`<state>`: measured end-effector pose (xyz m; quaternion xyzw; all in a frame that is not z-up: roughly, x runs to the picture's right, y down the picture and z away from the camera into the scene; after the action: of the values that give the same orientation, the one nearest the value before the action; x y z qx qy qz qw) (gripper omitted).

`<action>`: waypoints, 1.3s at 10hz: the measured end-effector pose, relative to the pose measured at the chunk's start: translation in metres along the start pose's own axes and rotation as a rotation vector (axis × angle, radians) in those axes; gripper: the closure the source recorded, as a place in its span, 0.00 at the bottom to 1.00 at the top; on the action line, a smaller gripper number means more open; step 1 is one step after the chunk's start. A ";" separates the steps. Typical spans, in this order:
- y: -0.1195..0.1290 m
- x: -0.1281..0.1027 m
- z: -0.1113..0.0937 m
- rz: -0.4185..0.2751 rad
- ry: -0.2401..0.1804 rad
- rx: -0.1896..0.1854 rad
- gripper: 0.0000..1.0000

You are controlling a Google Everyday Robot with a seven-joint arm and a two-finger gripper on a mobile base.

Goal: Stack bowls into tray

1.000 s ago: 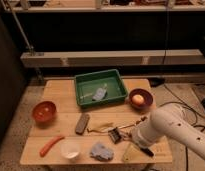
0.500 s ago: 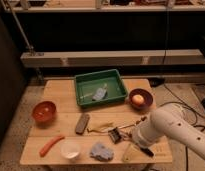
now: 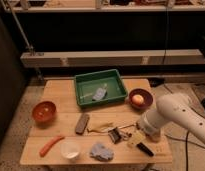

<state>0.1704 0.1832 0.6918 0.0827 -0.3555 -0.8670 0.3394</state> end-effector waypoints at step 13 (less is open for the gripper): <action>0.210 0.045 -0.131 0.259 0.084 -0.213 0.20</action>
<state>0.2979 -0.0279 0.7409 0.0361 -0.2549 -0.8445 0.4696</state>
